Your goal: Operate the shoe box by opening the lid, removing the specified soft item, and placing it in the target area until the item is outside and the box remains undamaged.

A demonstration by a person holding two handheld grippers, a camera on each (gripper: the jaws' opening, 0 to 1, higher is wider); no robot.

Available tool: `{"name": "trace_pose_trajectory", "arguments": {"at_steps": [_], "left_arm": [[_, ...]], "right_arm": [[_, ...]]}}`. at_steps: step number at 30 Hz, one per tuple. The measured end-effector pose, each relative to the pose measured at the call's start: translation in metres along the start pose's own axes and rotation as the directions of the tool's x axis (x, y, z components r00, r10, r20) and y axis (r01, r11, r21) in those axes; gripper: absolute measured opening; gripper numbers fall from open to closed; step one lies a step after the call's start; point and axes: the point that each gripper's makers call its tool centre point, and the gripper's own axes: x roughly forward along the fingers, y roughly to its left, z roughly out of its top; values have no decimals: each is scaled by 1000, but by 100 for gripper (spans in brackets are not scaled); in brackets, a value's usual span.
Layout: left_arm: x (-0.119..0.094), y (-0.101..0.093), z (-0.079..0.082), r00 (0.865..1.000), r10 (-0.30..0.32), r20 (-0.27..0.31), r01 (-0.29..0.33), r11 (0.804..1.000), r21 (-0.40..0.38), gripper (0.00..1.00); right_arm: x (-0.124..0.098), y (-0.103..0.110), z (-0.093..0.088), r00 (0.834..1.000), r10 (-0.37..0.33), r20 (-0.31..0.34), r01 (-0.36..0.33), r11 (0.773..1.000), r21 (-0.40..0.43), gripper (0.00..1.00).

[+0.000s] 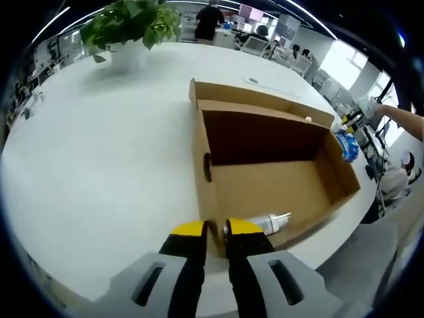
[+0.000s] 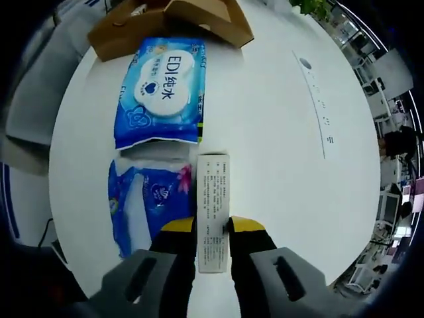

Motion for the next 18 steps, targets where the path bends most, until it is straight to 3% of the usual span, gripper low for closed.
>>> {"name": "trace_pose_trajectory", "arguments": {"at_steps": [7, 11, 18], "left_arm": [[0, -3, 3, 1000, 5, -8, -4, 995, 97, 10], [-2, -9, 7, 1000, -16, -12, 18, 989, 145, 17], [-6, -14, 15, 999, -30, -31, 37, 965, 258, 23]], "right_arm": [[-4, -4, 1, 1000, -28, -2, 29, 999, 21, 19], [-11, -6, 3, 998, -63, 7, 63, 997, 42, 23], [-24, -10, 13, 991, -129, 47, 122, 984, 132, 30]]}}
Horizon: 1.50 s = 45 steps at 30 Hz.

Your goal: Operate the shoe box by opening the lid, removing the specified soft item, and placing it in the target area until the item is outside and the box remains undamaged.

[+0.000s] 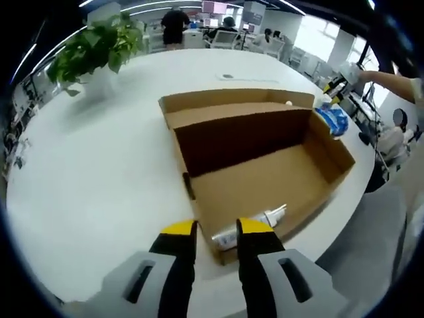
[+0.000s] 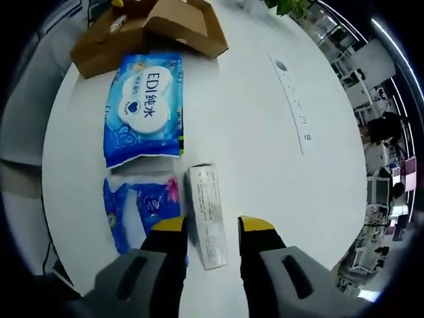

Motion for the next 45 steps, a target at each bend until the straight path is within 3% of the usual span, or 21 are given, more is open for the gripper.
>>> {"name": "trace_pose_trajectory", "arguments": {"at_steps": [5, 13, 16, 20, 24, 28, 37, 45], "left_arm": [[-5, -1, 9, 1000, -17, -15, 19, 995, 103, 26], [-4, -5, 12, 993, -35, -115, 71, 945, 319, 32], [-5, -8, 17, 992, -42, -118, 79, 941, 328, 31], [-2, -16, 25, 988, -79, -134, 125, 917, 379, 32], [6, -22, 24, 975, -110, -192, 187, 871, 454, 33], [11, -30, 24, 963, -138, -232, 238, 841, 486, 36], [27, -33, 15, 917, -183, -353, 365, 741, 563, 41], [39, -41, 9, 871, -201, -449, 467, 625, 626, 43]], "right_arm": [[-9, -2, 14, 997, -51, 62, 45, 995, 91, 35], [-27, 0, 40, 982, -118, 150, 86, 975, 205, 45], [-32, 2, 46, 975, -138, 176, 92, 965, 247, 51], [-38, 11, 54, 968, -155, 197, 95, 955, 281, 57], [-43, 21, 62, 960, -169, 224, 93, 945, 312, 64], [-47, 29, 66, 954, -175, 241, 88, 938, 334, 69], [-54, 46, 75, 935, -200, 294, 69, 913, 402, 85], [-58, 72, 90, 910, -211, 357, 52, 912, 407, 95]]}}
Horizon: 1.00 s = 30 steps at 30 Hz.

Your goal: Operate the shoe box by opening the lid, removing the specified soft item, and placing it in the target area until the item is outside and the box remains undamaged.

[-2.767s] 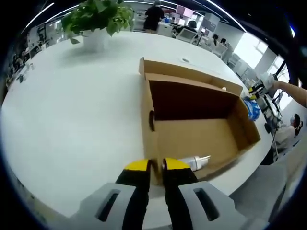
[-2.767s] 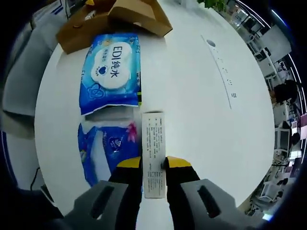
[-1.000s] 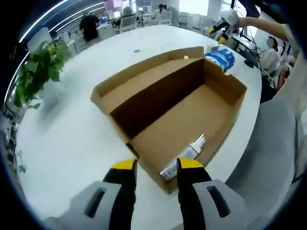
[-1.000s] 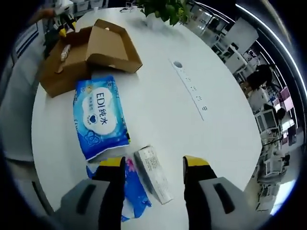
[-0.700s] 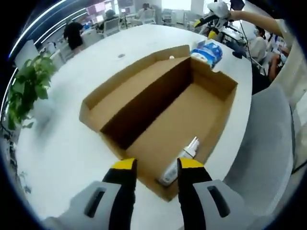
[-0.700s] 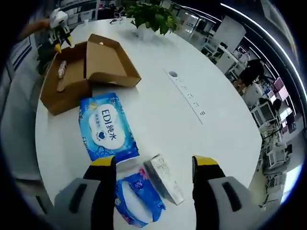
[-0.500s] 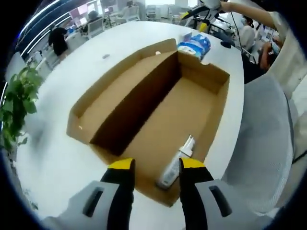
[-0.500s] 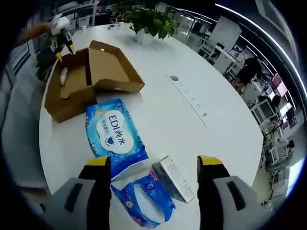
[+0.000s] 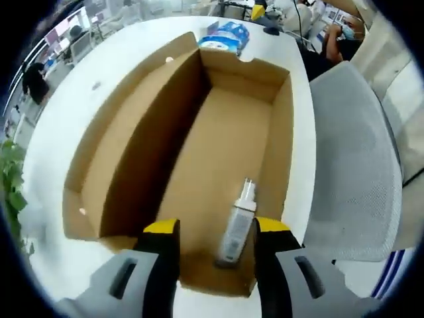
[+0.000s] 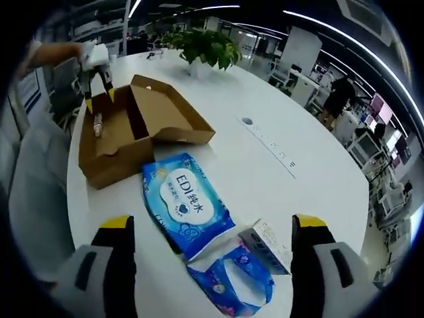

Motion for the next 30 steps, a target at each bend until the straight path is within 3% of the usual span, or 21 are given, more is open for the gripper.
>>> {"name": "trace_pose_trajectory", "arguments": {"at_steps": [8, 13, 21, 30], "left_arm": [[10, -5, 0, 994, -87, -61, 94, 988, 119, 42], [18, -8, -5, 986, -127, -104, 141, 980, 143, 42], [27, -11, -11, 972, -162, -171, 195, 961, 196, 43], [36, -15, -15, 962, -179, -206, 224, 949, 223, 39]], "right_arm": [[-3, 24, 8, 998, 17, 55, -18, 1000, 18, 96], [0, 38, 8, 998, 32, 58, -33, 999, 18, 96], [3, 50, 7, 997, 47, 65, -50, 998, 32, 96], [7, 56, 7, 996, 52, 71, -56, 997, 45, 96]]}}
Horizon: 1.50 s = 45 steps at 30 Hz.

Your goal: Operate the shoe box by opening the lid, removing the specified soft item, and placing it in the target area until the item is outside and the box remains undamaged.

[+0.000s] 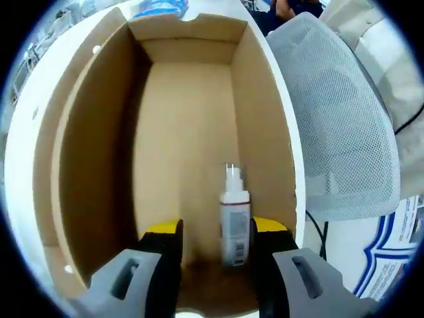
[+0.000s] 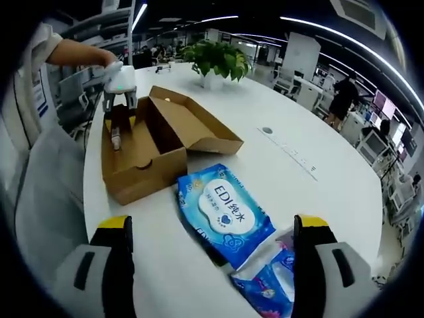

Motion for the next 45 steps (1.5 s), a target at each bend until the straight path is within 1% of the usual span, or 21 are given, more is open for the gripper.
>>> {"name": "trace_pose_trajectory", "arguments": {"at_steps": [4, 6, 7, 11, 12, 19, 24, 27, 29, 34, 41, 45], "left_arm": [[2, 1, 0, 1000, 17, 7, -17, 1000, -5, 39], [5, 1, 0, 999, 30, 16, -29, 999, -17, 37], [6, 1, 1, 999, 33, 20, -33, 999, -18, 35], [11, 4, 2, 997, 65, 35, -64, 997, -31, 22], [12, 6, 3, 996, 81, 45, -80, 996, -29, 22], [13, 10, 8, 991, 117, 68, -113, 992, -53, 21], [16, 12, 11, 989, 132, 71, -127, 989, -71, 20], [15, 15, 16, 983, 159, 91, -150, 983, -102, 19], [14, 16, 17, 981, 169, 95, -159, 981, -109, 18], [5, 19, 21, 969, 215, 121, -201, 972, -120, 17], [-16, 23, 31, 942, 279, 185, -252, 955, -160, 17], [-29, 22, 41, 924, 306, 231, -269, 946, -179, 17]], "right_arm": [[2, 5, 1, 1000, 6, 5, -6, 1000, 2, 96], [2, 7, 4, 1000, 10, 12, -10, 1000, 2, 95], [3, 9, 5, 1000, 11, 14, -11, 1000, 2, 95], [4, 14, 11, 999, 21, 34, -21, 1000, -5, 92], [5, 15, 12, 999, 23, 41, -23, 1000, -8, 91], [8, 31, 22, 996, 59, 70, -56, 998, -39, 85], [10, 42, 25, 993, 89, 81, -85, 995, -48, 80], [11, 48, 27, 991, 105, 86, -100, 994, -51, 78], [12, 52, 29, 989, 117, 93, -112, 992, -54, 76], [15, 64, 37, 982, 148, 114, -141, 987, -72, 68], [21, 80, 51, 970, 192, 153, -178, 979, -98, 59], [25, 88, 59, 963, 211, 167, -195, 975, -111, 55]]}}
